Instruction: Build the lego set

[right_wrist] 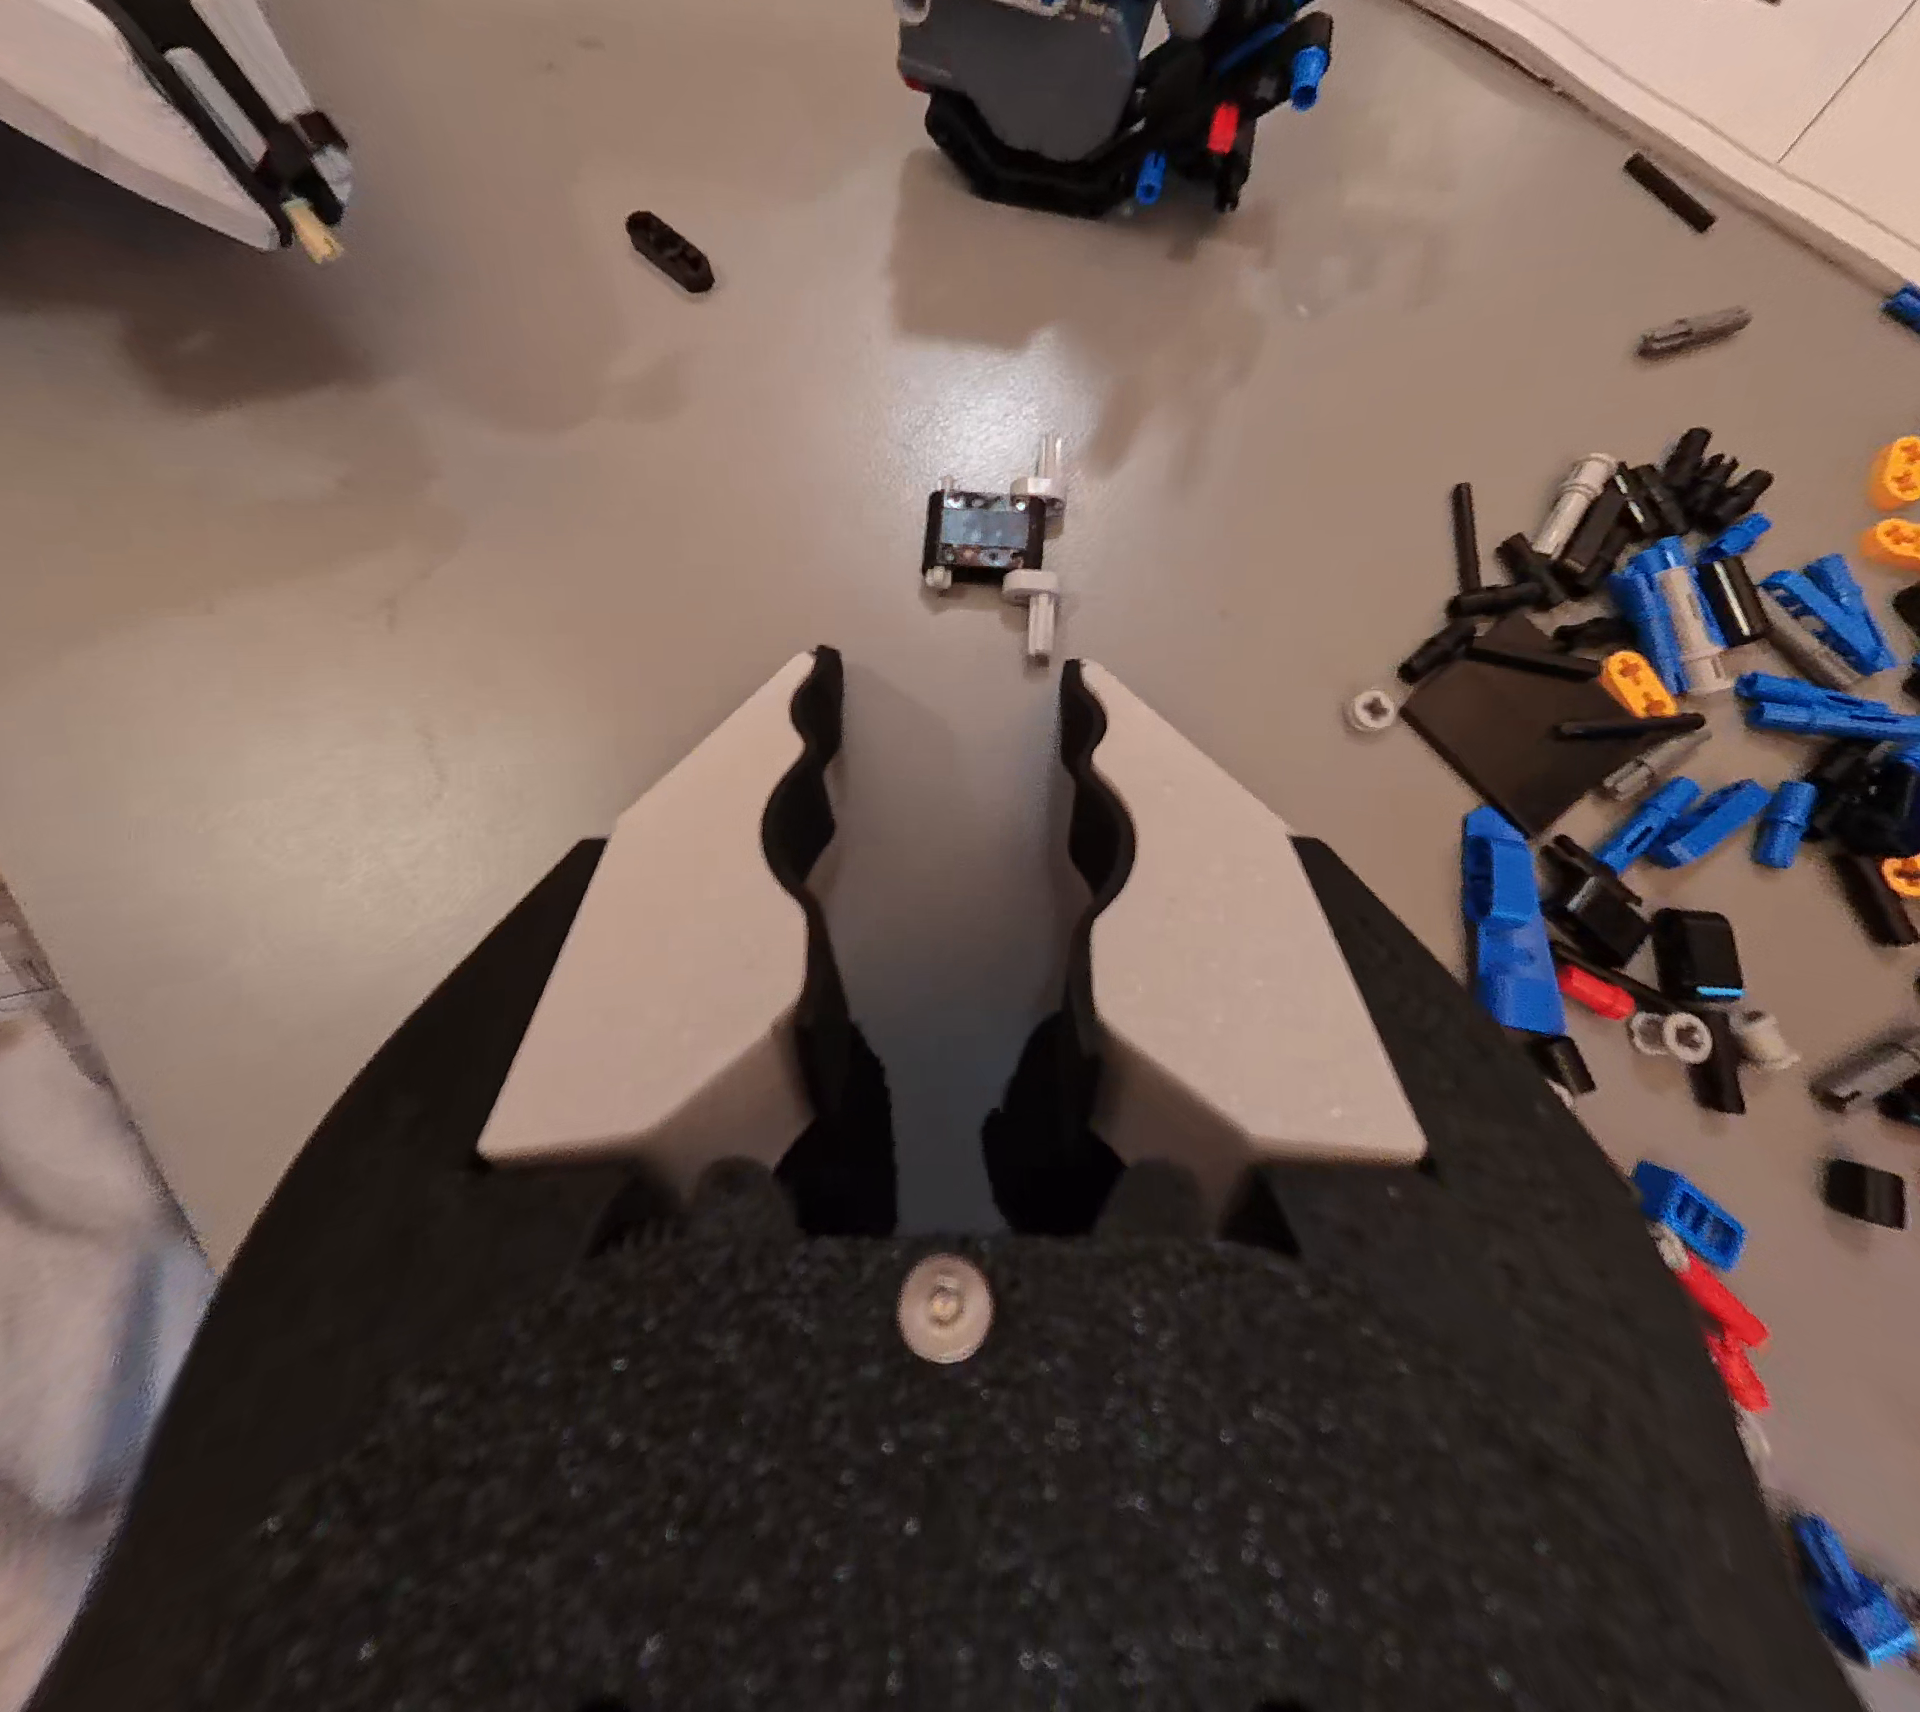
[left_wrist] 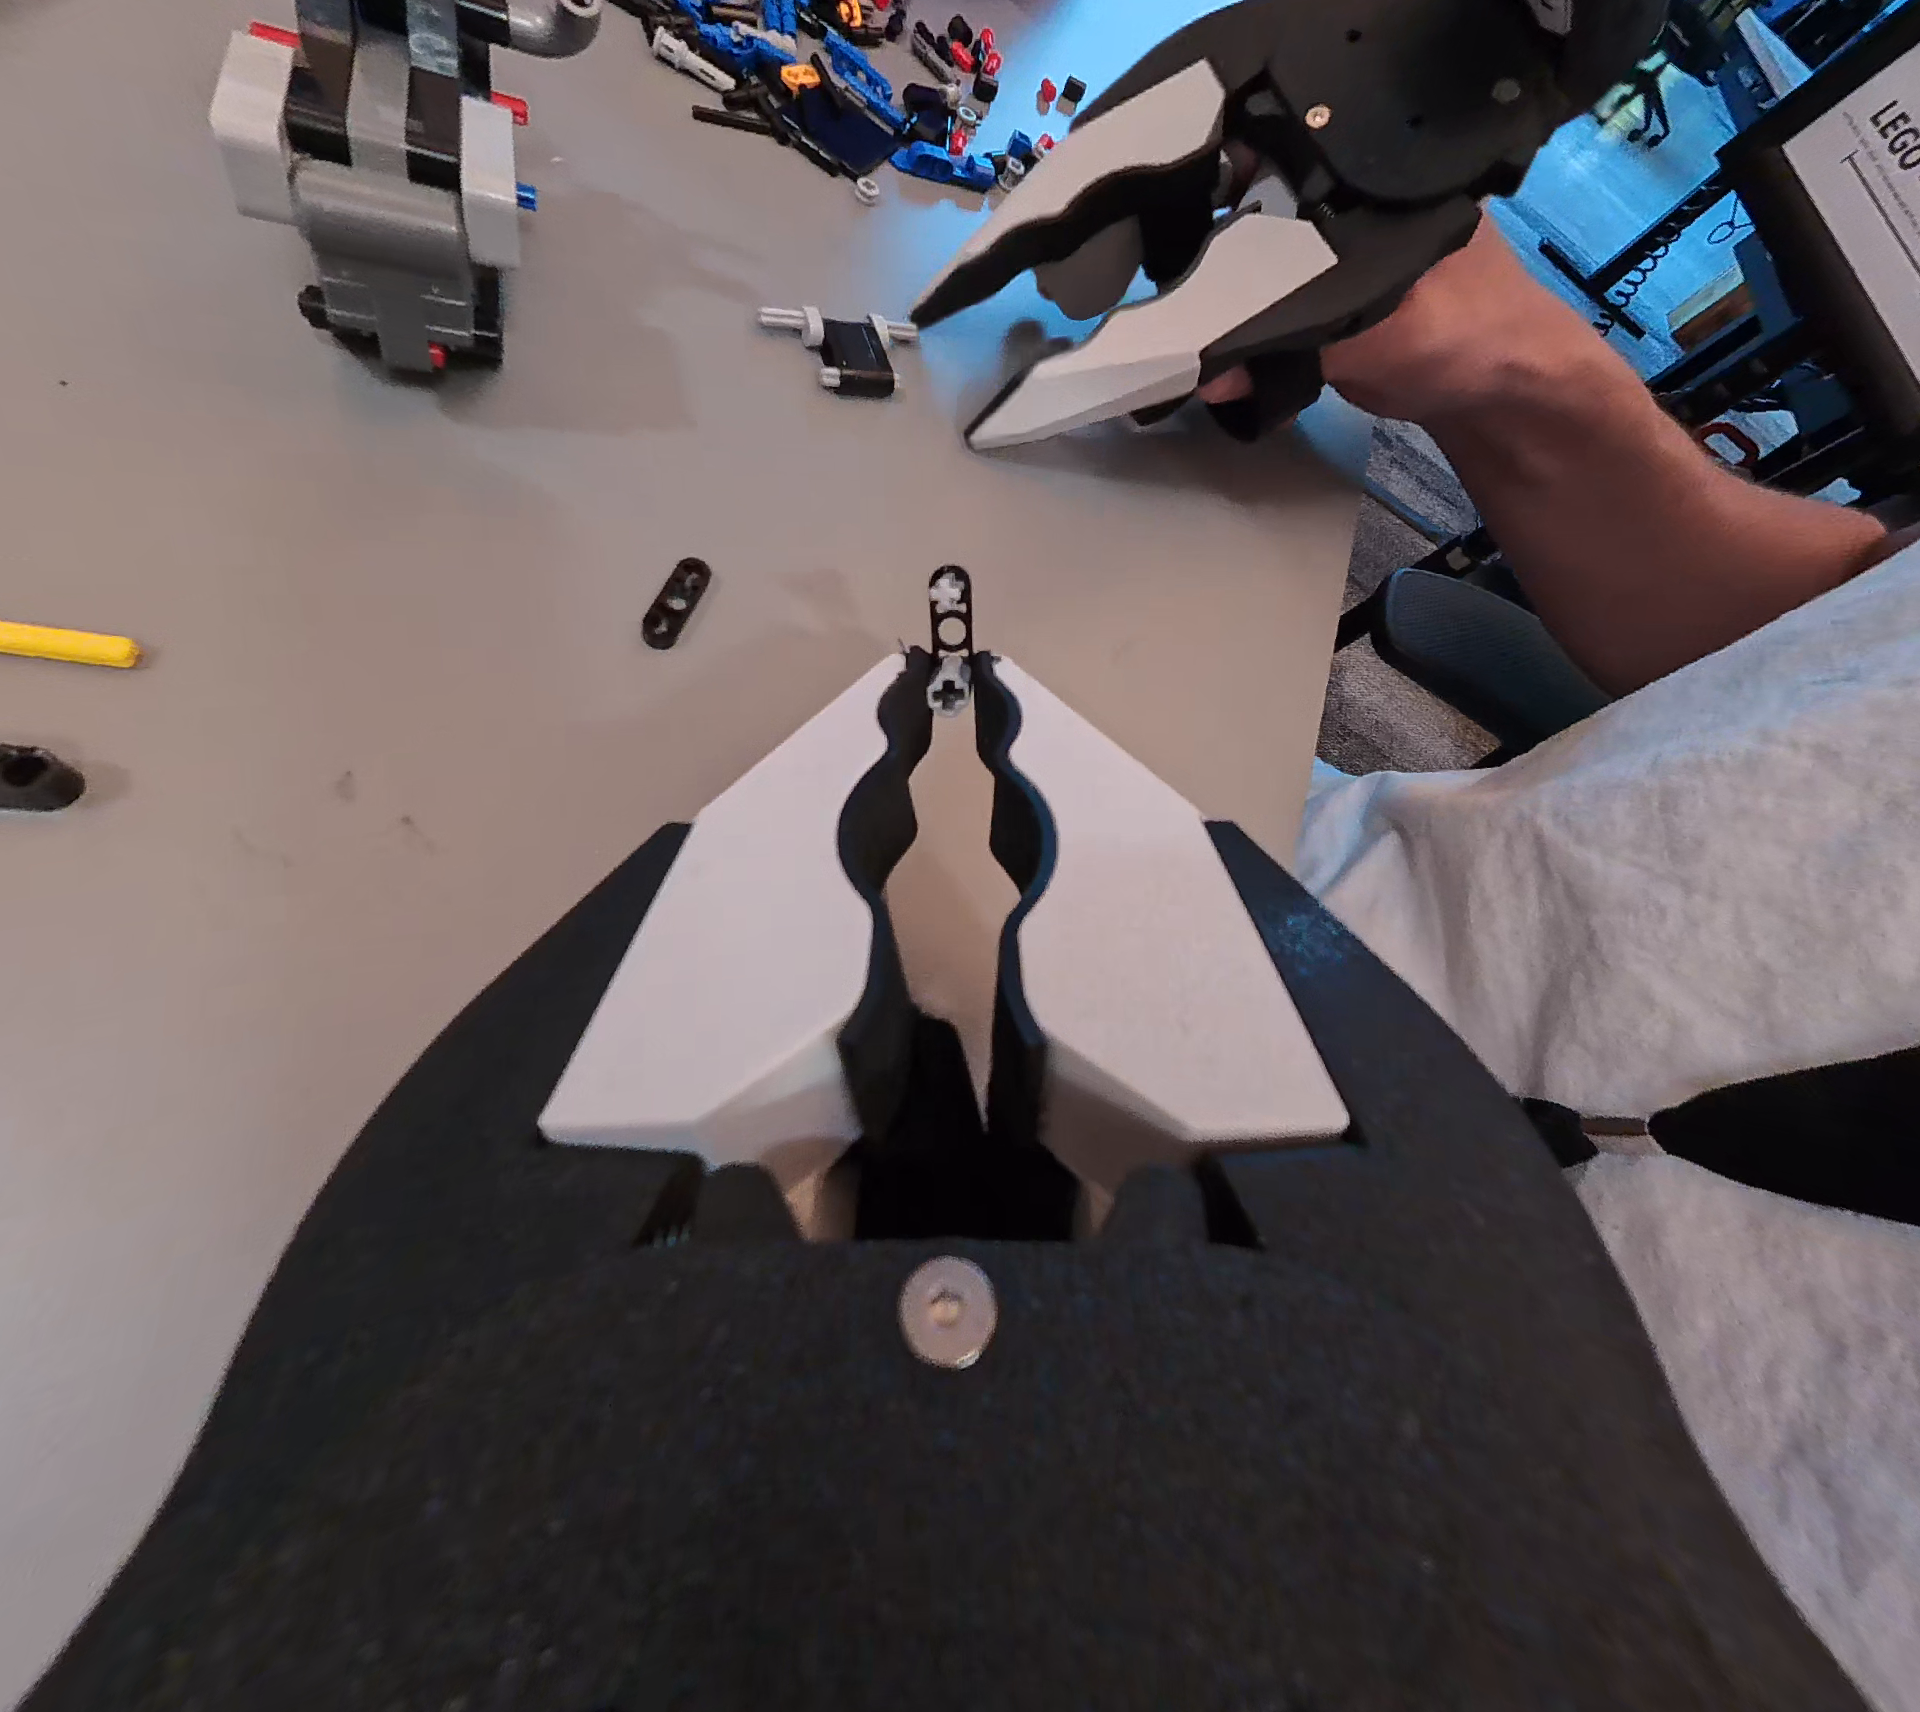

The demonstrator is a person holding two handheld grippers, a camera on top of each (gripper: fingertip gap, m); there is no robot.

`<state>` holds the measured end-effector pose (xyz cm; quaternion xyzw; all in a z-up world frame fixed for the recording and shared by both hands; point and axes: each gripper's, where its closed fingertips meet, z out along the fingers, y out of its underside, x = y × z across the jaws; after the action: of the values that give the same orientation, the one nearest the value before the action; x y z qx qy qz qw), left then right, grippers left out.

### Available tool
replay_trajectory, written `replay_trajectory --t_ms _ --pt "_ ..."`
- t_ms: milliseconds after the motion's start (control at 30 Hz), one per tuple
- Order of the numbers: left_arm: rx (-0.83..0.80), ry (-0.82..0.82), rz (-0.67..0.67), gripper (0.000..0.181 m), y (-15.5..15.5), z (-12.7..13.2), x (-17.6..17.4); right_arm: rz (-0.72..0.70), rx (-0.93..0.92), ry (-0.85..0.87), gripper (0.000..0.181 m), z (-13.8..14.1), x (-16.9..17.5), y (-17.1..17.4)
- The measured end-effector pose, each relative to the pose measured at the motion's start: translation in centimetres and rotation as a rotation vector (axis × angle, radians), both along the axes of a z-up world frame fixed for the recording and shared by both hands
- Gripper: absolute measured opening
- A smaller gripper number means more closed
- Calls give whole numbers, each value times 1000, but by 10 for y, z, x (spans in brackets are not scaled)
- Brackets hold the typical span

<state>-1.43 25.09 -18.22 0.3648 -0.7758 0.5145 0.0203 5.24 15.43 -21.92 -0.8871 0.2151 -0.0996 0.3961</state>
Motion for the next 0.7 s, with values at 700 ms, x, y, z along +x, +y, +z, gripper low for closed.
replay_trajectory --t_ms 700 --pt "9 11 11 6 4 0 6 155 29 45 41 1 -10 28"
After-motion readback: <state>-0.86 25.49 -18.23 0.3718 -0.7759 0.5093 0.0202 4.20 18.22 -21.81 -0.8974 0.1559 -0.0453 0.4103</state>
